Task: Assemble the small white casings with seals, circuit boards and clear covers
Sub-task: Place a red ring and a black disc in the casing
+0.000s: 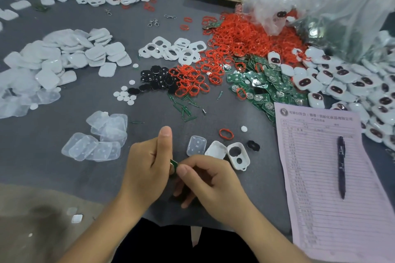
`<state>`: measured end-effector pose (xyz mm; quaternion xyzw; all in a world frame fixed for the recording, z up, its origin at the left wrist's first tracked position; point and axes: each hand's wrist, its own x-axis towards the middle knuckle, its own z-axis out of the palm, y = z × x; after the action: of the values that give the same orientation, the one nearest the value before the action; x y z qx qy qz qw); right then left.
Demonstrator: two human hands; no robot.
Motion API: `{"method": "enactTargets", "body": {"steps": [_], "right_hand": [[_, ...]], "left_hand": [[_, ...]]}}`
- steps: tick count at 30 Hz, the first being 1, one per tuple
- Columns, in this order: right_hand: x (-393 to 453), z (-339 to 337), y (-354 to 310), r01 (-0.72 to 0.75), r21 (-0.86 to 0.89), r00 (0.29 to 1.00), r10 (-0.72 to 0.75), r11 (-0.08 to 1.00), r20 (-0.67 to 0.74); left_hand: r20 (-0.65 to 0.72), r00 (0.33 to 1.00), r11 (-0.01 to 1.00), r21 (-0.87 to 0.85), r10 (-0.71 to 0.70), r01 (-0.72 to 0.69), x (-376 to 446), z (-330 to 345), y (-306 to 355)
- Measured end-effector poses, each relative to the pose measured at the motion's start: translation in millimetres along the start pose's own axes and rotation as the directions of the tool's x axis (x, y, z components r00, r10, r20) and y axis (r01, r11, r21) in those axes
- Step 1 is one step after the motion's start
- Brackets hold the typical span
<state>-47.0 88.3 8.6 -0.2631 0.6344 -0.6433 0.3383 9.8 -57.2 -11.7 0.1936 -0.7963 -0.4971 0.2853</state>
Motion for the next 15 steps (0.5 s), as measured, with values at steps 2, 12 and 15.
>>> {"method": "enactTargets", "body": {"steps": [2, 12, 15], "right_hand": [[-2.5, 3.7, 0.4, 0.008, 0.023, 0.997, -0.006, 1.0, -0.071], [-4.2, 37.1, 2.2, 0.081, 0.228, 0.918, 0.017, 0.97, -0.397], [0.2, 40.2, 1.2, 0.074, 0.226, 0.924, 0.018, 0.971, -0.383]], "left_hand": [[-0.052, 0.999, 1.0, -0.004, -0.004, 0.004, -2.6, 3.9, 4.6], [-0.134, 0.972, 0.975, -0.142, -0.192, 0.173, -5.8, 19.2, 18.6], [-0.169, 0.967, 0.978, -0.123, -0.189, 0.169, -7.3, 19.6, 16.8]]}}
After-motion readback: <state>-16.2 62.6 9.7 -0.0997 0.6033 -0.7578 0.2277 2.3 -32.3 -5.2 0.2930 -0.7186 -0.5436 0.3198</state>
